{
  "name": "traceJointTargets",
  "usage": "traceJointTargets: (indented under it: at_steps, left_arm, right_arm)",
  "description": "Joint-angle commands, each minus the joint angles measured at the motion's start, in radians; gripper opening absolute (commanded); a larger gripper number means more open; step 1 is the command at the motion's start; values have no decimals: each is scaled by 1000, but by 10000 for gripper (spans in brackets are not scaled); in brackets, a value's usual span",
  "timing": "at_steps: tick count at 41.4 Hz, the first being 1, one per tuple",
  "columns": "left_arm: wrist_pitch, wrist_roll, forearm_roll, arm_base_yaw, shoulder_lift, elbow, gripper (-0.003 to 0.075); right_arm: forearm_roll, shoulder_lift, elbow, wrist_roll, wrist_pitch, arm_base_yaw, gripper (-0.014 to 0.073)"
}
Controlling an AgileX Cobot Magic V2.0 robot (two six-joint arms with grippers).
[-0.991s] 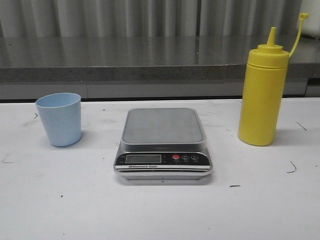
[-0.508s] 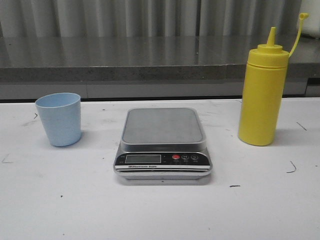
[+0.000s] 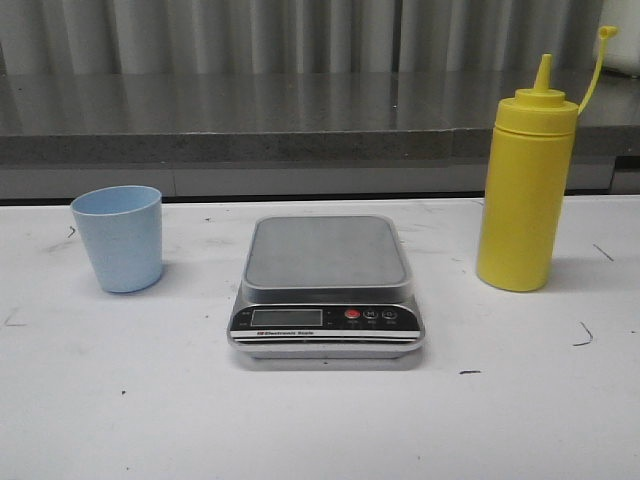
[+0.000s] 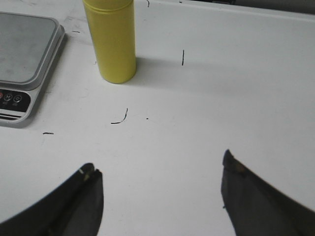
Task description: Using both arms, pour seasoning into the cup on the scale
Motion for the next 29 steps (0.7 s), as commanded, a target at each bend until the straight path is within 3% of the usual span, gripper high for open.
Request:
traceJointTargets:
  at_steps: [1, 10, 29]
  left_arm:
    - [-38, -1, -12, -36, 119, -87, 586]
    - [-45, -1, -5, -116, 372, -205, 586]
    - [-28, -1, 15, -124, 829, -501, 586]
  right_arm:
    - [-9, 12, -23, -11, -60, -2, 529]
    - [-9, 12, -23, -11, -60, -2, 529]
    - [-9, 12, -23, -11, -60, -2, 529]
